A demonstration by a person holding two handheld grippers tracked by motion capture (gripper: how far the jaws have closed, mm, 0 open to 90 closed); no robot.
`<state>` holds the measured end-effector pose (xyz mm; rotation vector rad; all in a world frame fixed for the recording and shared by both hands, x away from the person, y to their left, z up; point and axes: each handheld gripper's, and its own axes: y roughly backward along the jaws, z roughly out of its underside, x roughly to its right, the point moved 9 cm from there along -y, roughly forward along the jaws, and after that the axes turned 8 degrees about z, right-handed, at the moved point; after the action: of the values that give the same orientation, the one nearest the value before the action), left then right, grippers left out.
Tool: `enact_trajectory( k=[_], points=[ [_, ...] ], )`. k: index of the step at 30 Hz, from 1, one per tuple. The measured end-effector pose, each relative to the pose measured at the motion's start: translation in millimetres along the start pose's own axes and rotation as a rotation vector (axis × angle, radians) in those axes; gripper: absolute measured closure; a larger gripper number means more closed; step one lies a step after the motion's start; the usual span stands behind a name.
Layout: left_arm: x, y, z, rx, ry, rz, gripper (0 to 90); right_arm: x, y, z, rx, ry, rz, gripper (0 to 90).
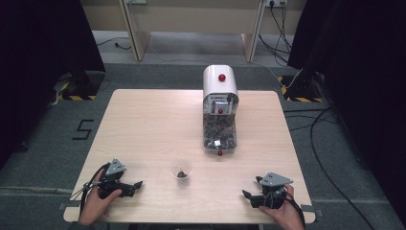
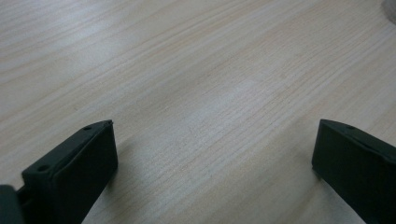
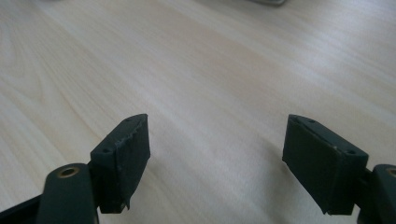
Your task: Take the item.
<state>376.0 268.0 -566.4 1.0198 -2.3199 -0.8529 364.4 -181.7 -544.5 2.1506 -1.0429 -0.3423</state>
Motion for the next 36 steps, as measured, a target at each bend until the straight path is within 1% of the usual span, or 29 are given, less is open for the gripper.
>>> enact_trajectory(
  k=[2, 7, 9, 10, 11, 23, 36],
  points=[
    [0.0, 0.0, 0.0, 0.0, 0.0, 0.0, 0.0, -1.8, 1.3, 4.1, -0.013, -0.008, 0.0, 23.4],
    [0.0, 0.0, 0.0, 0.0, 0.0, 0.0, 0.0, -3.2, 5.4, 9.7, -0.021, -0.015, 0.013, 21.7],
    [0.0, 0.0, 0.0, 0.0, 0.0, 0.0, 0.0, -4.1, 7.1, 11.6, -0.025, -0.011, 0.021, 20.8],
    [0.0, 0.0, 0.0, 0.0, 0.0, 0.0, 0.0, -3.7, 7.6, 12.5, -0.025, 0.0, 0.026, 20.0],
    [0.0, 0.0, 0.0, 0.0, 0.0, 0.0, 0.0, -5.2, 8.5, 13.3, -0.028, -0.004, 0.025, 19.6],
    [0.0, 0.0, 0.0, 0.0, 0.0, 0.0, 0.0, -6.9, 11.7, 16.8, -0.011, 0.002, 0.022, 18.7],
    [0.0, 0.0, 0.0, 0.0, 0.0, 0.0, 0.0, -7.9, 11.2, 17.0, -0.008, -0.001, 0.017, 17.5]
  ],
)
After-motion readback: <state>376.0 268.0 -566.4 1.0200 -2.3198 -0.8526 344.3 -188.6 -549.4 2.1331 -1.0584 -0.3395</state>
